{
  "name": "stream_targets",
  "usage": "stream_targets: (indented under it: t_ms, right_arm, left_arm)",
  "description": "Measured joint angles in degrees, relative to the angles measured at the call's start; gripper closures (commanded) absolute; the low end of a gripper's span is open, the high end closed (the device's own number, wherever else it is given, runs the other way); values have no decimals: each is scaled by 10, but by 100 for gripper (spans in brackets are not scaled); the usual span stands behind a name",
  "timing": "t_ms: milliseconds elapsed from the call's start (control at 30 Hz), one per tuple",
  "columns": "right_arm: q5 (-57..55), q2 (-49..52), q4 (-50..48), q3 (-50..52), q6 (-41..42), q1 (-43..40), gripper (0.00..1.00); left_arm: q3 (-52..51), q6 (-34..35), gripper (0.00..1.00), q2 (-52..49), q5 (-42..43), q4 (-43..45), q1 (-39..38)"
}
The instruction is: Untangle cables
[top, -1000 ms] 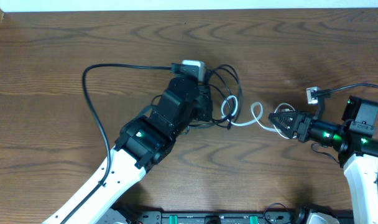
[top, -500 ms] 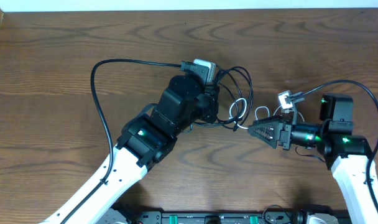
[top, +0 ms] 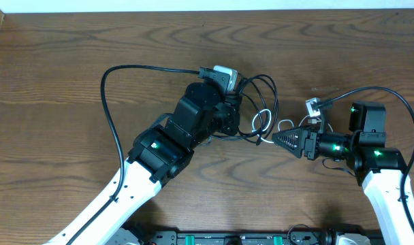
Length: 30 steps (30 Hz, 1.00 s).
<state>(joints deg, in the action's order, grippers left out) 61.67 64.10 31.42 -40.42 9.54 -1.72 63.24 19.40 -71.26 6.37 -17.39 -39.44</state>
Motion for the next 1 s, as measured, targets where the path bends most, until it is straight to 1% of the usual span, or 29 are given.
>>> stream_targets:
  t_ms: [100, 167, 233, 300, 433, 567, 767, 800, 833, 900, 933, 1000]
  right_arm:
    - [-9, 0, -1, 0, 3, 0, 44]
    - [-13, 0, -3, 0, 6, 0, 48]
    - [-16, 0, -7, 0, 12, 0, 57]
    - [-19, 0, -10, 0, 24, 0, 60]
    - [-21, 0, -21, 0, 31, 4, 61]
    - [-25, 0, -39, 0, 35, 12, 65]
    - [-39, 0, -65, 0, 68, 31, 67]
    - [-42, 0, -73, 0, 73, 37, 73]
    - [-43, 0, -82, 0, 78, 41, 82]
    - [-46, 0, -88, 0, 95, 53, 96]
    - [-49, 0, -88, 0, 109, 61, 99]
    - [-51, 0, -85, 0, 116, 73, 99]
  left_arm:
    - [0, 0, 92, 0, 2, 0, 0]
    - [0, 0, 93, 0, 7, 0, 0]
    - [0, 0, 92, 0, 16, 0, 0]
    - [0, 0, 92, 0, 27, 0, 0]
    - [0, 0, 92, 0, 38, 0, 0]
    - [0, 0, 92, 0, 42, -2, 0]
    - [0, 0, 92, 0, 43, -8, 0]
    - [0, 0, 93, 0, 43, -7, 0]
    - [0, 0, 93, 0, 43, -7, 0]
    - [0, 2, 93, 0, 43, -8, 0]
    - [0, 3, 93, 0, 43, -7, 0]
    - [0, 5, 93, 0, 46, -7, 0]
